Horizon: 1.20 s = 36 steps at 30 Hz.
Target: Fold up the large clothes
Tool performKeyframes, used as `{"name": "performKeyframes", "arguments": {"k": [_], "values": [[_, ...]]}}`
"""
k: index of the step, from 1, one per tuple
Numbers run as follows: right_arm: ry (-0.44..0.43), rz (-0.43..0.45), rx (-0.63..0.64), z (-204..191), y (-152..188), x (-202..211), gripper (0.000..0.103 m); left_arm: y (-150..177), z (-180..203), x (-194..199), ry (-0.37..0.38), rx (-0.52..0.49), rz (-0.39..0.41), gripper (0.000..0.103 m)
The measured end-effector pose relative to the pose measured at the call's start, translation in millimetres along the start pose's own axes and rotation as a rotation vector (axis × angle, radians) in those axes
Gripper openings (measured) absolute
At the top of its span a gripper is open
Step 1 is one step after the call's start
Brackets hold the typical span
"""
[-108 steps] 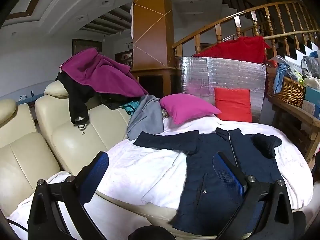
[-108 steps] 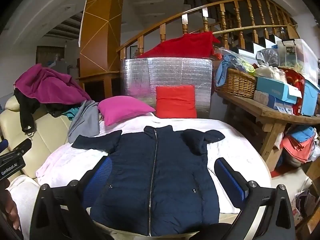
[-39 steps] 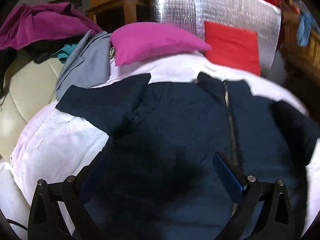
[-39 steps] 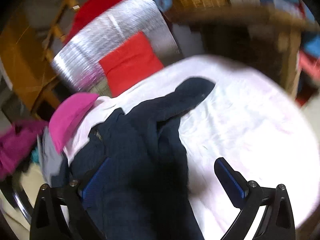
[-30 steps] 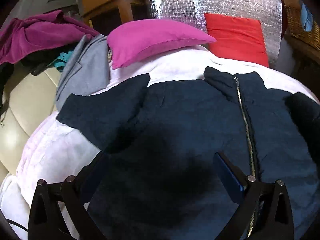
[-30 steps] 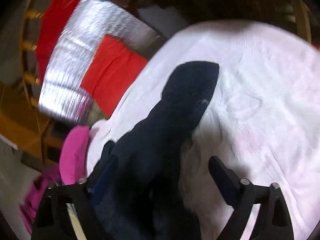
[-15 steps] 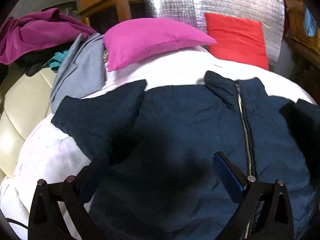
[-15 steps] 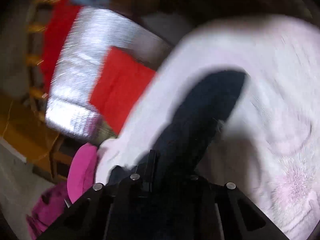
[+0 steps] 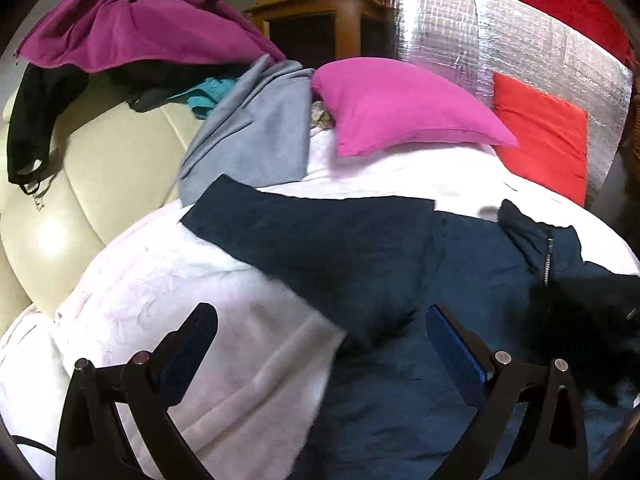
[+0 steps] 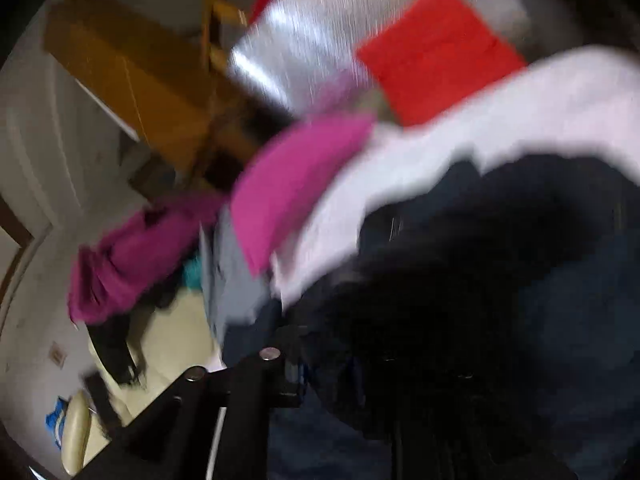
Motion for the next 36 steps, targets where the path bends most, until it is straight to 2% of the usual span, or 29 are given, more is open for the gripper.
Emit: {"name": "performKeyframes", "arguments": {"k": [1,2,3,5,8,10,12,14,16,17,18,19,21,22,24,26,29,31,32,33,35,36], "values": [[-0.020,-0.066,-0.057,1,17,-16,0.072,1,-3,0,-0.004,-0.005,0.003,0.103],[-0.032,-0.104,-0.109,4,29,-24,0.082,2,-3,-1,0.003,-0.016,0.005,0.103],[-0.028,-0.134,-0.183,11,41,-30,0.087,3,-2,-2,0.022,-0.025,0.000,0.103],[-0.045,-0.162,-0.281,25,55,-28,0.087,8,4,-5,0.082,-0.049,-0.019,0.103],[-0.120,-0.168,-0.331,26,56,10,0.087,13,22,-6,0.173,-0.084,-0.042,0.103],[-0.174,-0.128,-0.335,25,54,49,0.088,17,42,-3,0.260,-0.109,-0.060,0.103],[-0.171,-0.037,-0.326,35,39,88,0.089,23,65,3,0.358,-0.114,-0.081,0.103],[-0.113,0.072,-0.315,61,18,127,0.090,33,96,12,0.478,-0.113,-0.109,0.103],[0.014,0.176,-0.341,95,0,154,0.089,44,126,19,0.558,-0.136,-0.133,0.103],[0.109,0.220,-0.338,115,-7,166,0.089,49,138,24,0.581,-0.150,-0.145,0.103],[0.225,0.253,-0.330,137,-12,177,0.088,57,156,28,0.610,-0.184,-0.160,0.103],[0.288,0.266,-0.331,151,-15,183,0.081,65,173,31,0.625,-0.227,-0.167,0.103],[0.362,0.275,-0.348,176,-20,186,0.071,76,197,36,0.628,-0.296,-0.161,0.103],[0.389,0.267,-0.362,189,-21,183,0.069,82,209,38,0.629,-0.332,-0.151,0.103],[0.416,0.245,-0.381,207,-21,178,0.069,90,228,38,0.635,-0.378,-0.148,0.103],[0.400,0.203,-0.393,218,-23,167,0.069,98,244,28,0.600,-0.417,-0.156,0.103],[0.401,0.148,-0.382,221,-23,143,0.069,99,258,14,0.575,-0.415,-0.151,0.103],[0.432,0.138,-0.349,223,-28,135,0.056,100,264,2,0.550,-0.405,-0.157,0.101],[0.425,0.138,-0.332,220,-31,134,0.052,100,266,-5,0.539,-0.404,-0.164,0.090],[0.402,0.134,-0.319,215,-32,132,0.034,100,267,-8,0.556,-0.404,-0.174,0.069],[0.412,0.147,-0.273,203,-41,132,0.027,97,267,-15,0.587,-0.386,-0.193,0.057],[0.429,0.158,-0.230,197,-45,133,0.024,91,261,-16,0.602,-0.363,-0.189,0.046]]}}
Point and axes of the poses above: each gripper's, at about its wrist camera, not at the fingertips, and x roughly against the way its jaws point, z to its right, y to its underside, the point moved 9 cm from there along -x, roughly the way its jaws point
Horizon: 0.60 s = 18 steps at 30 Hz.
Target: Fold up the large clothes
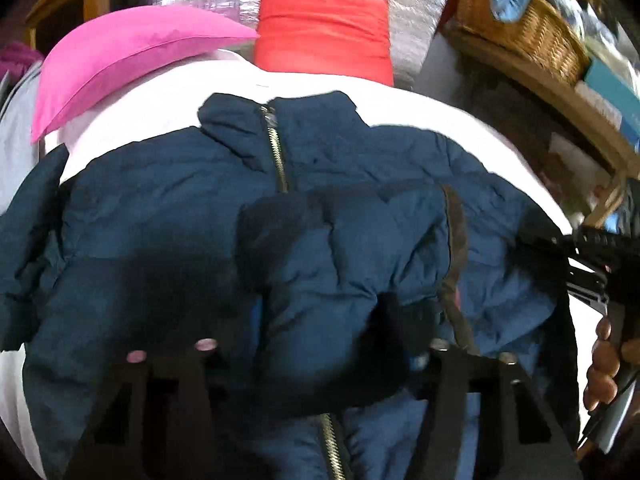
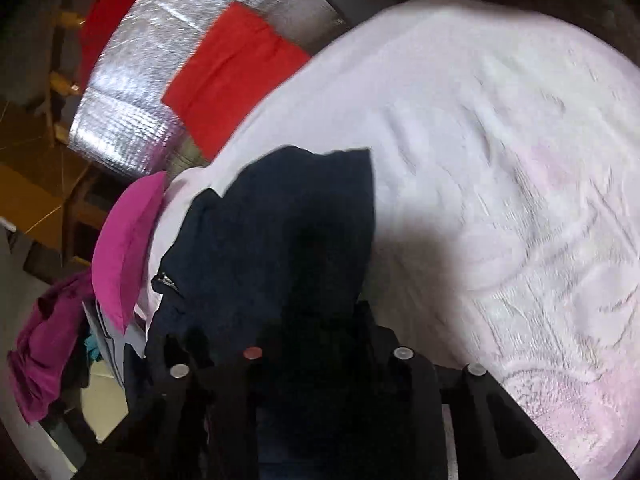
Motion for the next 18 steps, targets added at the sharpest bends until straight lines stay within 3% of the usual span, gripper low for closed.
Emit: {"name": "performKeyframes", "arguments": {"k": [3,6,10,13,18], "values": [[-0.031,0.093,0.046,-22,-11,18,0.021,-11,-23,14,0.027,0.050,0.020,0.038],[-0.032,0.165,0.087,-29,-14,32,0.015,-22,-54,29,0.023,0.103,0.058,0.037],[0.033,0.112,0.064,-14,-11,8,0.013,-26,-90,45,0.028,0.175,0.057,0.037],[0.027,0.101,0.055,-16,-12,5,0.013,-29,-114,66,0.065,0.238,0.089,0.049],[0.051,0.116,0.046,-12,-7,19,0.014,-35,-161,111,0.008,0.291,0.187,0.069]]}}
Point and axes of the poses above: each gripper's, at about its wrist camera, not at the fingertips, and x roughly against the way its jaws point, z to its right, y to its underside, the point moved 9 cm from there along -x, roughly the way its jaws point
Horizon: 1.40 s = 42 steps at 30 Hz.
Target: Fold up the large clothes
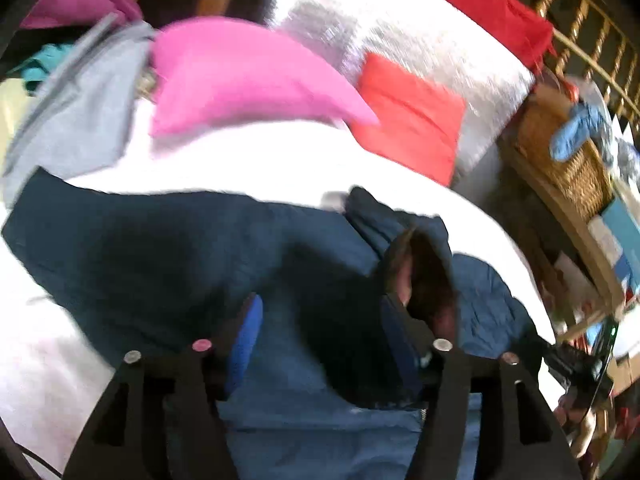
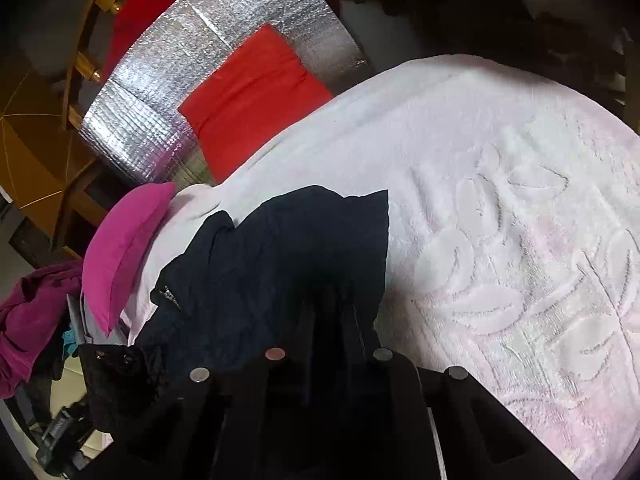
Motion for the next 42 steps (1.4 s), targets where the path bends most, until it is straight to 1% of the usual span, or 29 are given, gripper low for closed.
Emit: {"name": "performKeyframes", "arguments": {"k": [3,5,6,7,9,10,12,13,14,15,16,18,20,21,22,23,25,26,27,28,30,31,33,35,37,39,40,41,42], "values": [[0.023,0.023,0.012,5,-1,16,0.014,-18,-38,28,-0.025,0.068,0.081,0.077],[0.024,0.057,0.029,-2,-2,25,0.020,-26,-71,45,-0.071,0.120,0.121,0.080],[0.009,0.071,0.040,-8,-1,29,0.031,-29,-94,54,-0.109,0.161,0.141,0.080],[-0.014,0.089,0.057,-18,0,34,0.055,-30,-113,60,-0.136,0.196,0.153,0.080],[-0.049,0.128,0.101,-38,4,44,0.081,-31,-161,68,-0.192,0.306,0.169,0.082],[-0.075,0.145,0.137,-53,8,47,0.081,-28,-183,70,-0.208,0.364,0.168,0.082],[-0.121,0.146,0.219,-85,21,50,0.080,-18,-222,66,-0.223,0.483,0.145,0.082],[-0.146,0.148,0.244,-98,27,49,0.076,-14,-236,65,-0.216,0.544,0.134,0.082],[-0.184,0.138,0.274,-113,37,47,0.071,-8,-254,58,-0.181,0.638,0.124,0.082],[-0.213,0.100,0.297,-125,47,40,0.057,-2,-261,53,-0.156,0.686,0.117,0.082],[-0.231,0.034,0.314,-135,60,29,0.043,2,-272,45,-0.115,0.750,0.102,0.082],[-0.245,-0.077,0.319,-143,85,4,0.035,8,-284,30,-0.067,0.805,0.087,0.082],[-0.217,-0.191,0.332,-145,111,-23,0.035,8,-294,15,-0.009,0.841,0.089,0.082],[-0.198,-0.236,0.342,-145,121,-33,0.033,7,-296,10,0.019,0.853,0.094,0.082],[-0.181,-0.261,0.347,-143,126,-41,0.028,6,-301,3,0.055,0.876,0.100,0.081],[-0.162,-0.280,0.350,-141,130,-47,0.028,9,-300,1,0.072,0.888,0.105,0.081],[-0.164,-0.290,0.341,-141,131,-50,0.029,3,-302,-9,0.109,0.916,0.140,0.078],[-0.170,-0.295,0.333,-140,131,-49,0.028,0,-305,-11,0.115,0.921,0.158,0.070],[-0.175,-0.304,0.323,-139,131,-49,0.027,-3,-309,-15,0.110,0.918,0.162,0.055],[-0.185,-0.312,0.313,-137,131,-49,0.027,-5,-312,-18,0.100,0.911,0.153,0.049],[-0.196,-0.319,0.304,-136,131,-49,0.027,-7,-317,-28,0.061,0.888,0.134,0.024],[-0.199,-0.321,0.301,-135,130,-47,0.027,-7,-318,-31,0.045,0.876,0.130,0.021],[-0.201,-0.317,0.306,-134,128,-45,0.027,-15,-310,-29,0.014,0.839,0.148,0.012],[-0.198,-0.276,0.318,-134,118,-36,0.027,-30,-293,-18,-0.014,0.757,0.173,0.010],[-0.211,-0.226,0.303,-132,106,-26,0.027,-55,-252,2,-0.038,0.612,0.204,0.010],[-0.222,-0.184,0.256,-123,91,-16,0.026,-75,-206,21,-0.027,0.473,0.239,0.009],[-0.221,-0.159,0.229,-117,83,-11,0.026,-81,-181,30,-0.005,0.409,0.255,0.009],[-0.217,-0.137,0.210,-111,76,-7,0.026,-89,-140,43,0.044,0.315,0.273,0.009],[-0.213,-0.122,0.194,-106,71,-4,0.026,-90,-114,50,0.075,0.258,0.280,0.009]]}}
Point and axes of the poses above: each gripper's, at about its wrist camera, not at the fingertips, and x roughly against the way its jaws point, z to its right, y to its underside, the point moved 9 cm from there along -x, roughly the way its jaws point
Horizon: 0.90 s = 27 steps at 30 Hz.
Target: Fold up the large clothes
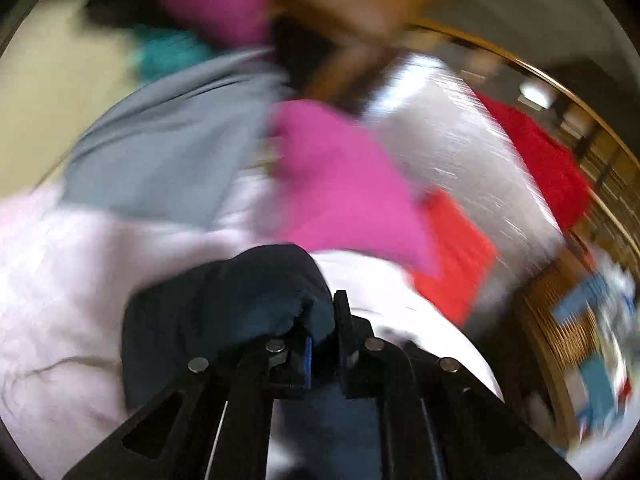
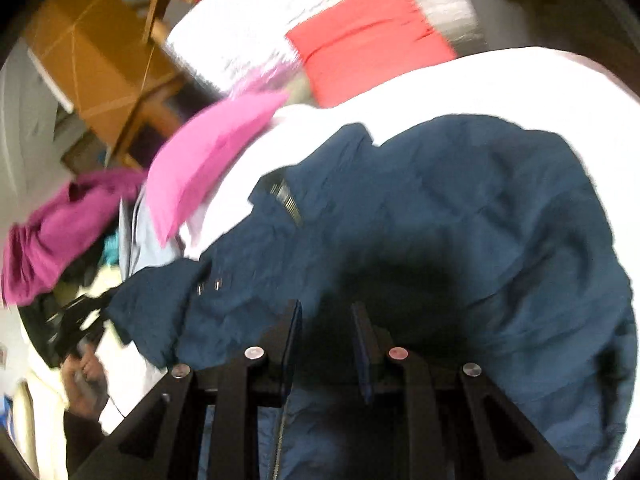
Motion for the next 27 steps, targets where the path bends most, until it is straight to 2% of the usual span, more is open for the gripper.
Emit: {"name": "performKeyframes", "arguments": {"k": [1,4,8,10,11,12,13,14,15,16,18,20,21,22,24,25,27], "values": [[0.004,0.020,-0.026,8,-4,6,0.027,8,35,5,0.049,-0.066,-0.006,0.009],[-0.002,0.050,-0.106,28,-10,19,0.031,39,103,4,0.153,-0.193,-0.059,0.009],[-0.005,0.079,-0.181,51,-13,38,0.031,114,176,-23,0.265,-0.333,-0.229,0.009],[-0.001,0.097,-0.200,57,-16,46,0.031,167,200,-50,0.311,-0.400,-0.389,0.014],[0.003,0.109,-0.212,61,-18,51,0.031,194,202,-63,0.305,-0.420,-0.494,0.025],[0.005,0.114,-0.218,63,-18,54,0.031,220,201,-67,0.291,-0.432,-0.591,0.045],[0.011,0.115,-0.227,66,-18,57,0.031,251,193,-77,0.255,-0.437,-0.724,0.053],[0.018,0.113,-0.230,69,-16,59,0.031,267,184,-79,0.217,-0.433,-0.786,0.057],[0.027,0.107,-0.235,72,-15,60,0.031,284,166,-82,0.135,-0.419,-0.859,0.057],[0.033,0.099,-0.241,74,-13,60,0.031,289,159,-80,0.118,-0.412,-0.881,0.057],[0.033,0.082,-0.244,74,-11,59,0.031,286,143,-60,0.109,-0.382,-0.894,0.059],[0.028,0.067,-0.222,65,-8,60,0.039,266,129,-30,0.136,-0.321,-0.853,0.067],[0.018,0.067,-0.210,61,-6,61,0.059,256,124,-18,0.157,-0.286,-0.837,0.070],[0.003,0.077,-0.182,50,-5,63,0.075,242,117,-3,0.183,-0.241,-0.812,0.071],[-0.031,0.087,-0.125,30,-3,63,0.076,216,101,14,0.197,-0.179,-0.740,0.076],[-0.064,0.074,-0.082,13,1,61,0.076,204,89,21,0.180,-0.147,-0.691,0.077],[-0.108,0.044,0.002,-18,11,53,0.078,175,50,22,0.081,-0.084,-0.557,0.078]]}}
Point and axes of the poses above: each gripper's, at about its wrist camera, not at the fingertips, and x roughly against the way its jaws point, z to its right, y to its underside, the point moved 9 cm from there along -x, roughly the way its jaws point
